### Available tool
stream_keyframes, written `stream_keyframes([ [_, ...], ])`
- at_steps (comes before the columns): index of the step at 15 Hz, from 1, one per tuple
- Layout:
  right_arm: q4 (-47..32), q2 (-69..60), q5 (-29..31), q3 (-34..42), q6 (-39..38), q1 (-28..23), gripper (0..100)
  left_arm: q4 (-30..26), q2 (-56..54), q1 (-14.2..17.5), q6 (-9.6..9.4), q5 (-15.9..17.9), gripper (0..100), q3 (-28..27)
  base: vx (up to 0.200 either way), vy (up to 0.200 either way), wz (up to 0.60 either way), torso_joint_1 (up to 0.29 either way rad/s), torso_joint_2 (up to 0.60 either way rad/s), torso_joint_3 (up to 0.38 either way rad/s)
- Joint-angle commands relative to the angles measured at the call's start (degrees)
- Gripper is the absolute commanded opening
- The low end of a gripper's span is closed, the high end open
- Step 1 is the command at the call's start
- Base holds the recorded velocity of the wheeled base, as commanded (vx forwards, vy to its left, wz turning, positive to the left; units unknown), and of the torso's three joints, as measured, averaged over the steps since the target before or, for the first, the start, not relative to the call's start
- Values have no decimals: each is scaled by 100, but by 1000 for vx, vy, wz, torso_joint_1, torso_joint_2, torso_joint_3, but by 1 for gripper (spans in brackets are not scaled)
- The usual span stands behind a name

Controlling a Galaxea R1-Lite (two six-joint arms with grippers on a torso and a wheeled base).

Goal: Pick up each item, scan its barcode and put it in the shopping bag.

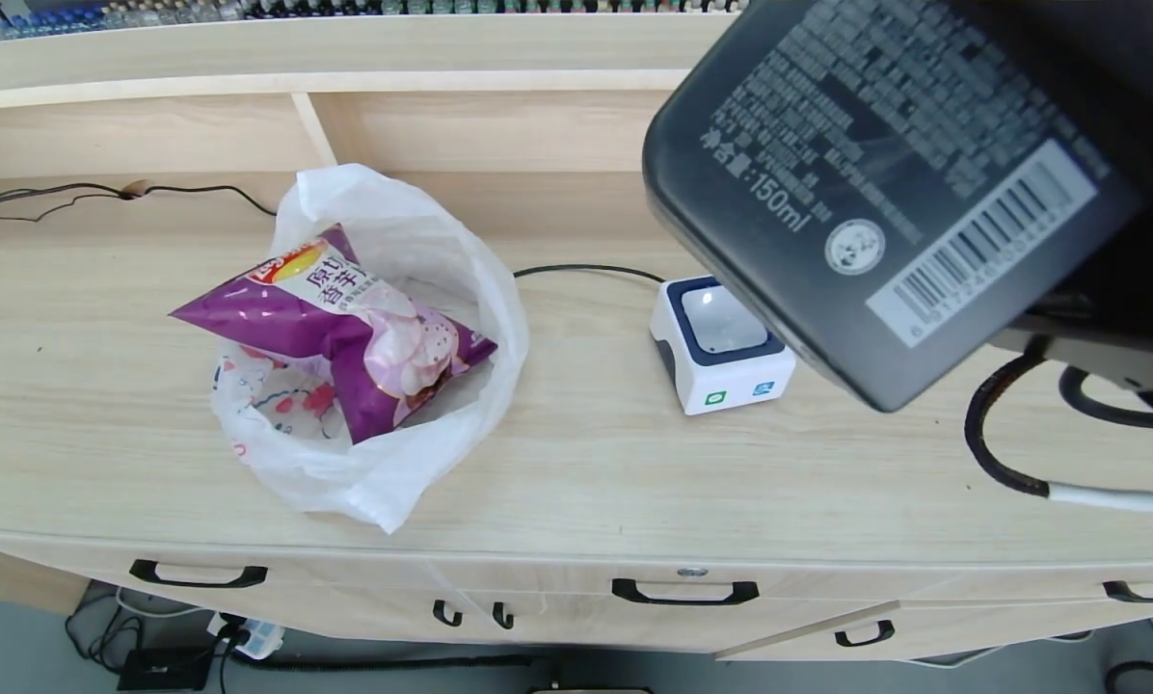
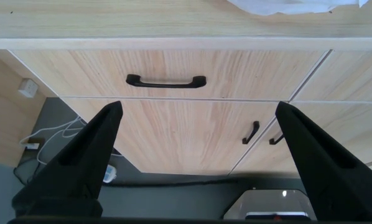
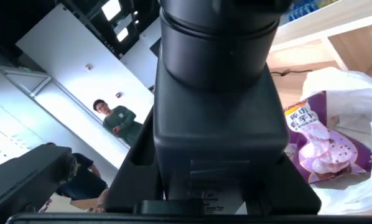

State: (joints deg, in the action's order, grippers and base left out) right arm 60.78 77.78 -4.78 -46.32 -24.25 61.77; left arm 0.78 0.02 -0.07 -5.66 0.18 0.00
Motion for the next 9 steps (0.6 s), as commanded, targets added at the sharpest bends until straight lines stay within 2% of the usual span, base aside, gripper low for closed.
stream_keyframes([
  [1, 4, 80, -102, 1, -19, 28, 0, 1, -2, -1, 3, -1, 100, 0, 0, 0, 0, 0, 0, 0],
  [9, 13, 115, -164, 9, -335, 28, 0, 1, -2, -1, 38, -1, 100, 0, 0, 0, 0, 0, 0, 0],
])
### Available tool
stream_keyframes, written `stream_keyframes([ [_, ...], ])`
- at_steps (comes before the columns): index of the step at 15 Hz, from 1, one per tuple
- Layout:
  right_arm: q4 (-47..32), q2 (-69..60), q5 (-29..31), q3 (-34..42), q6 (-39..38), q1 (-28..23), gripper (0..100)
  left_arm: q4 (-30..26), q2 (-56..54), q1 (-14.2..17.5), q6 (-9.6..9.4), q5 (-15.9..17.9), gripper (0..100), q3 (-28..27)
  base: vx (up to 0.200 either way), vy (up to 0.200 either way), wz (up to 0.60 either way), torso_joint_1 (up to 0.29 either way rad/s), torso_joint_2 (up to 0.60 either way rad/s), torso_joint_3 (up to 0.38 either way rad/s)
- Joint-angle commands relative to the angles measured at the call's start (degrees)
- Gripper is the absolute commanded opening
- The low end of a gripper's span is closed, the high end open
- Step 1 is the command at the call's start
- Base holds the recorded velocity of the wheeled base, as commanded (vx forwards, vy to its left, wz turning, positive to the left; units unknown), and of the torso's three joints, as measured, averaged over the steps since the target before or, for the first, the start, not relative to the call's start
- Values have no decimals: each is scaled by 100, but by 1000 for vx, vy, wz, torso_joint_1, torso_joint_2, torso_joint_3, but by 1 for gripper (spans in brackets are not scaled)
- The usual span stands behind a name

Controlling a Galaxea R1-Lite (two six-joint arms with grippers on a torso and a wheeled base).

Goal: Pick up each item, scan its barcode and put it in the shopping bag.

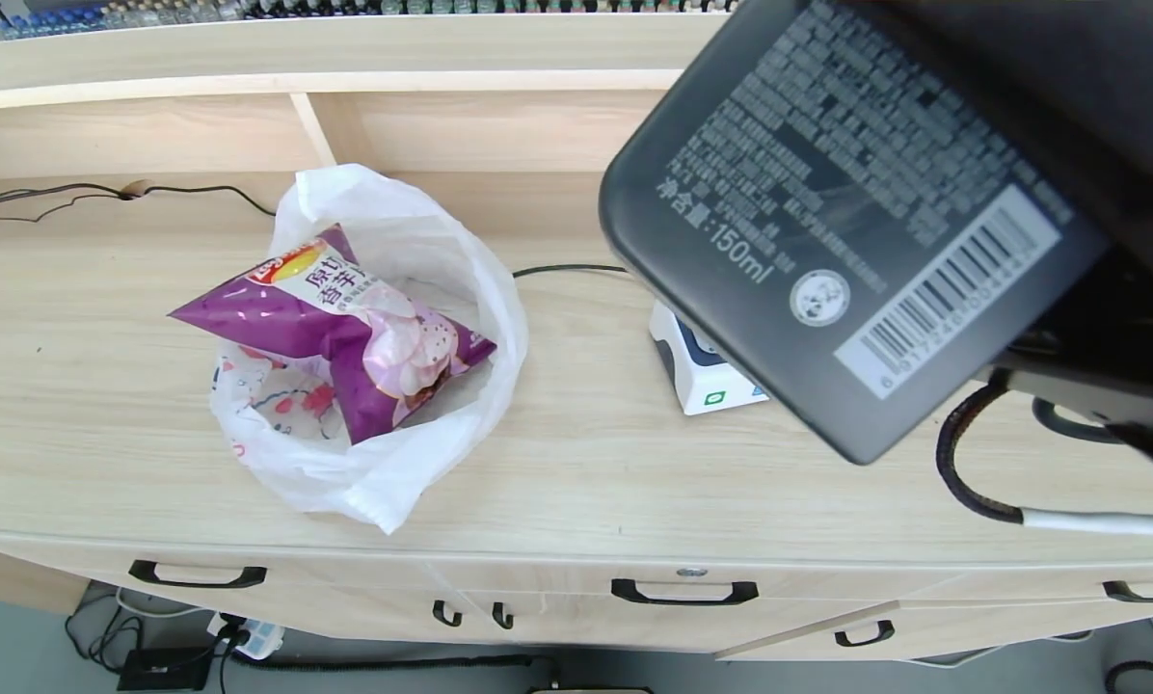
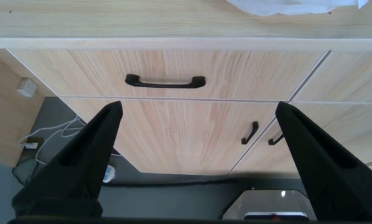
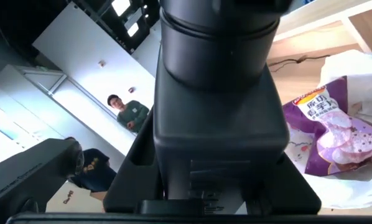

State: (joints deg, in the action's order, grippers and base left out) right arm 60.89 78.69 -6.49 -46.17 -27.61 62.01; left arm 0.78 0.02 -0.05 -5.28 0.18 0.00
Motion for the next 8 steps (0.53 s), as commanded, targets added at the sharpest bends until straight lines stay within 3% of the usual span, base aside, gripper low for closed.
stream_keyframes([
  [1, 2, 6, -116, -6, 10, 4, 0, 1, -2, -4, 1, -1, 100, 0, 0, 0, 0, 0, 0, 0],
  [6, 2, -20, -160, 90, 72, -23, 0, 1, -2, -4, 1, -1, 100, 0, 0, 0, 0, 0, 0, 0],
  [8, -7, 94, -134, 187, 300, -603, 0, 1, -2, -4, 1, -1, 100, 0, 0, 0, 0, 0, 0, 0],
])
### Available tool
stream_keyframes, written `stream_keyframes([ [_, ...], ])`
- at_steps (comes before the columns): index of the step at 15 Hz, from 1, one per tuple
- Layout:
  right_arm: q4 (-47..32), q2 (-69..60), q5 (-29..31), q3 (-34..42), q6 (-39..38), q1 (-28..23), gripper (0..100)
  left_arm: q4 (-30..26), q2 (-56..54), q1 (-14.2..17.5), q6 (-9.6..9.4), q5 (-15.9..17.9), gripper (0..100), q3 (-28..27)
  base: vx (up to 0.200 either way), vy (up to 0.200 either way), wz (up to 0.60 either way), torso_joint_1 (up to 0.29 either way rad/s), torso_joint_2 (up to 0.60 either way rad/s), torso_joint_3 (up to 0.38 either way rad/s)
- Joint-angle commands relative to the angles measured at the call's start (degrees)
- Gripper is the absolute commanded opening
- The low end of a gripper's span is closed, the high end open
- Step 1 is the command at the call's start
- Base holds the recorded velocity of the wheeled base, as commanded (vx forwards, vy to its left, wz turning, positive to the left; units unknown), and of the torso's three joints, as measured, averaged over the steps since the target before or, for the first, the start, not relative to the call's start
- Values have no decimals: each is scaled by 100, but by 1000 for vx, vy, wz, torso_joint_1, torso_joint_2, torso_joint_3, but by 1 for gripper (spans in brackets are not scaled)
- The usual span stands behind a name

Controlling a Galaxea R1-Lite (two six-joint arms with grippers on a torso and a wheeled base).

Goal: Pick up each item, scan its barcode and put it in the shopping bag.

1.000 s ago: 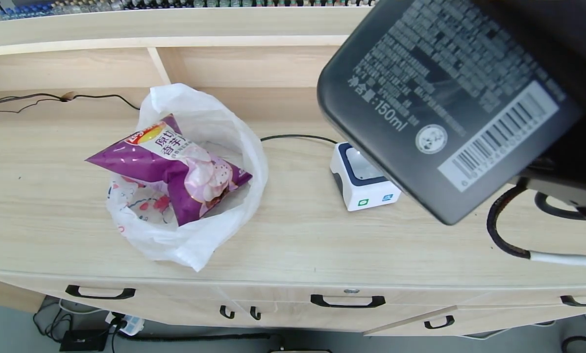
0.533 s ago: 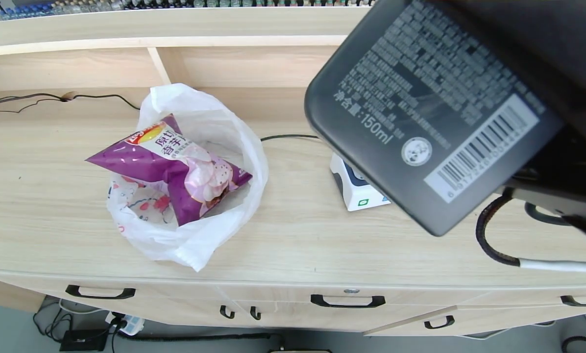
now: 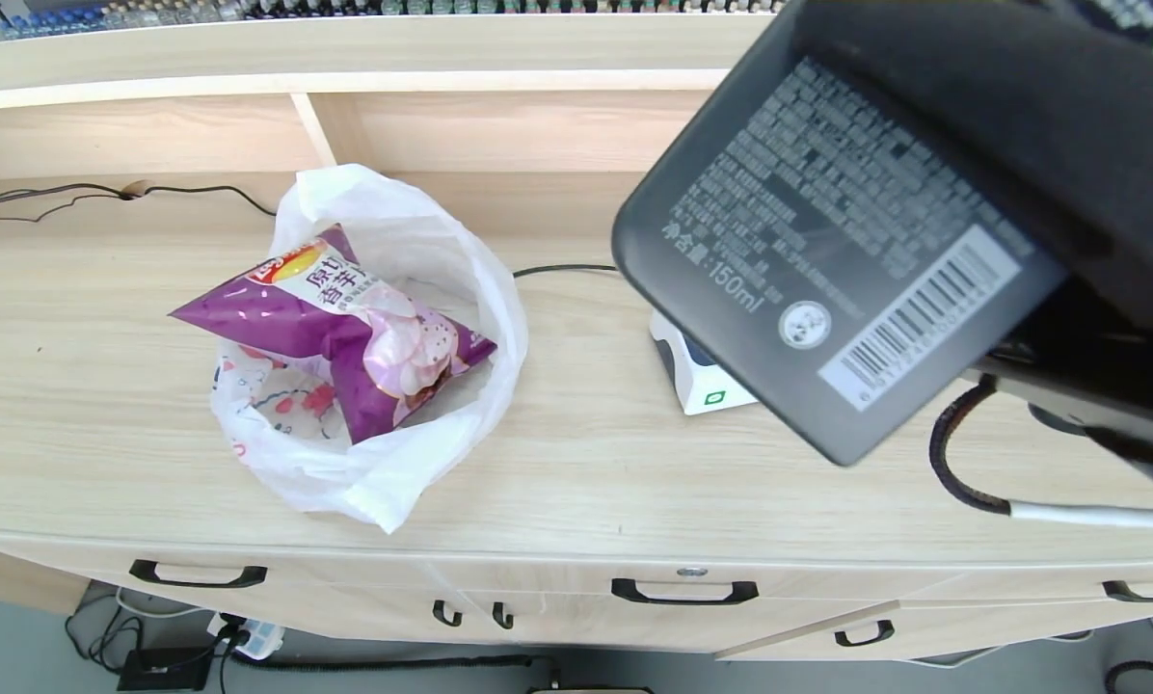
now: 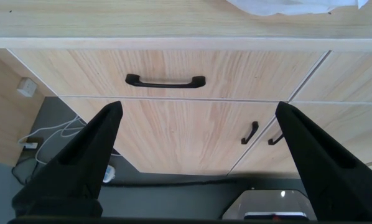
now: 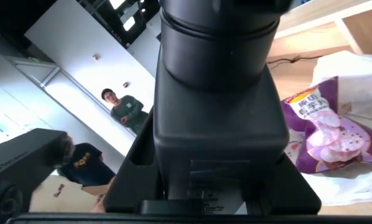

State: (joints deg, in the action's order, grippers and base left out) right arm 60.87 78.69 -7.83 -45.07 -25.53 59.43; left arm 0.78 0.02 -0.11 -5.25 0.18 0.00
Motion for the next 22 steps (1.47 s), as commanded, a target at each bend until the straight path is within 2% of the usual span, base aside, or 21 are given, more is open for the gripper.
stream_keyframes([
  [1, -5, 173, -17, 77, 303, -722, 0, 1, -2, 2, -2, -1, 100, 0, 0, 0, 0, 0, 0, 0],
  [4, -5, 463, -26, 130, 1639, -2181, 0, 1, -2, 2, 7, -1, 100, 0, 0, 0, 0, 0, 0, 0],
  [6, -40, 533, 0, 86, 2605, -2550, 0, -16, -2, 2, 7, -1, 100, 0, 0, 0, 0, 0, 0, 0],
  [7, -40, 551, 27, 156, 3010, -2577, 0, -16, -2, 2, 7, -1, 100, 0, 0, 0, 0, 0, 0, 0],
  [9, -22, 595, 141, 402, 4293, -2585, 0, 1, -2, 2, 7, -1, 100, 0, 0, 0, 0, 0, 0, 0],
  [12, 13, 850, 53, 306, 5479, -2585, 0, 1, -2, 2, 7, -1, 100, 0, 0, 0, 0, 0, 0, 0],
  [17, 57, 1342, -747, 112, 6798, -2612, 0, 1, -2, 2, -2, -1, 100, 0, 0, 0, 0, 0, 0, 0],
  [22, 725, 2054, -1503, -353, 8020, -2779, 0, 1, -2, 2, -37, -1, 100, 0, 0, 0, 0, 0, 0, 0],
])
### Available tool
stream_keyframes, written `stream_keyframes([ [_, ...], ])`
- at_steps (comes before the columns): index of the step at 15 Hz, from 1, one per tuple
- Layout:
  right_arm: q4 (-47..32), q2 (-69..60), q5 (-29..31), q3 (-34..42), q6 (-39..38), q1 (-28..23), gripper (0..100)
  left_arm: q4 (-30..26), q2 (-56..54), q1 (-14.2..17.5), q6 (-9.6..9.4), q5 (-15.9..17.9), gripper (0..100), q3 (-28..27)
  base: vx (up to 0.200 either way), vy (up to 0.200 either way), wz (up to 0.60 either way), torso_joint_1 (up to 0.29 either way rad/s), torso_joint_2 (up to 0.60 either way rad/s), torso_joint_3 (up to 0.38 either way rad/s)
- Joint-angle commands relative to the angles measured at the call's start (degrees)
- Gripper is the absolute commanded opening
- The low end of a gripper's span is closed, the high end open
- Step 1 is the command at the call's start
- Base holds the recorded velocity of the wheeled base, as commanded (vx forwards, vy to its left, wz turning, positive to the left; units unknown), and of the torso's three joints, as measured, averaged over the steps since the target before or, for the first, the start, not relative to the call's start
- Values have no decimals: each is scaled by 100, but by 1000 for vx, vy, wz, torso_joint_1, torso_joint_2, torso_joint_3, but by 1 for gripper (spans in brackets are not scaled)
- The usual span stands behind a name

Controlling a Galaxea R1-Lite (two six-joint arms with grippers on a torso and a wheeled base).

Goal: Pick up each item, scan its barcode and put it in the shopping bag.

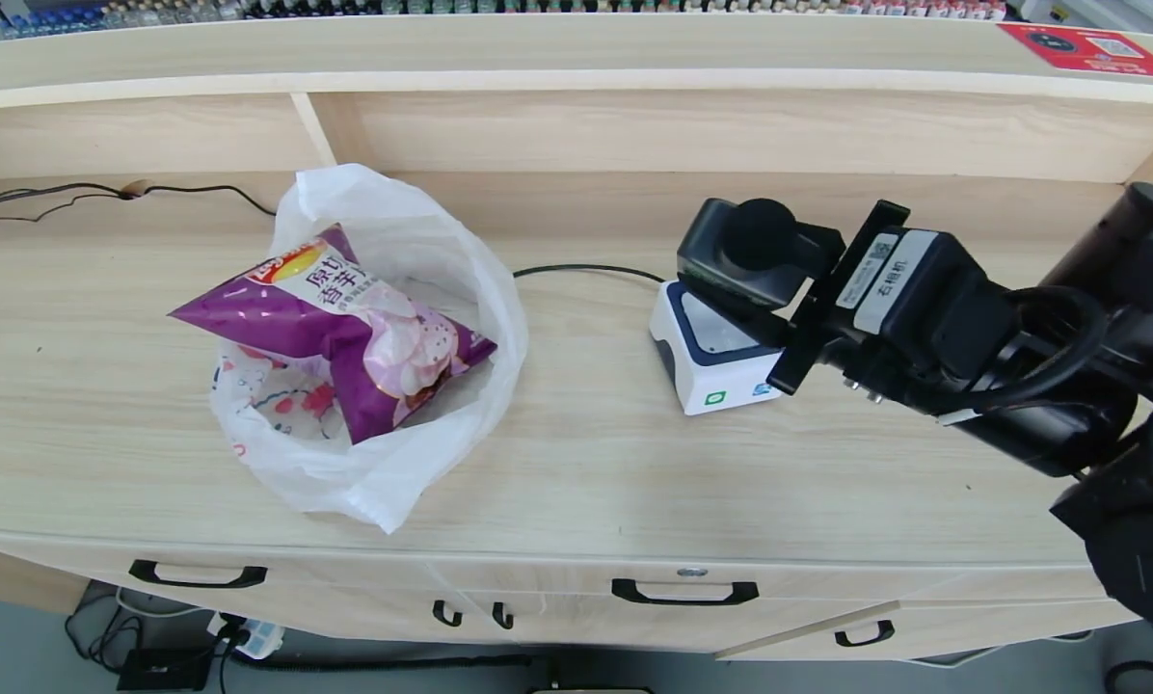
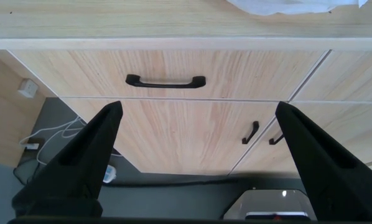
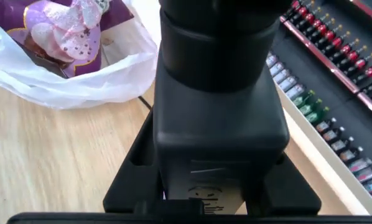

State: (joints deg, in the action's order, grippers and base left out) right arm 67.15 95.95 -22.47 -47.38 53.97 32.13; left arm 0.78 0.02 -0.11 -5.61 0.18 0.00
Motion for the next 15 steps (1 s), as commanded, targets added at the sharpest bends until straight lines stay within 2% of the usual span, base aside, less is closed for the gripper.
stream_keyframes([
  [1, 194, 416, -38, -131, 105, -58, 0, 1, -2, 2, -2, -1, 100, 0, 0, 0, 0, 0, 0, 0],
  [2, 457, 600, -197, -122, 281, -76, 0, 1, -2, 2, -28, 8, 100, 0, 0, 0, 0, 0, 0, 0],
  [5, 475, 758, -680, -25, 958, -199, 0, 19, -2, 2, -72, 17, 100, 0, 0, 0, 0, 0, 0, 0],
  [8, 457, 741, -575, -87, 1371, -243, 0, 10, -2, 2, 16, 8, 100, 0, 0, 0, 0, 0, 0, 0],
  [12, 18, 714, -566, 89, 2100, -260, 0, 1, -2, 2, 7, 8, 100, 0, 0, 0, 0, 0, 0, 0],
  [15, -26, 679, -408, 98, 2215, -243, 0, 1, -2, 2, 16, 8, 100, 0, 0, 0, 0, 0, 0, 0],
])
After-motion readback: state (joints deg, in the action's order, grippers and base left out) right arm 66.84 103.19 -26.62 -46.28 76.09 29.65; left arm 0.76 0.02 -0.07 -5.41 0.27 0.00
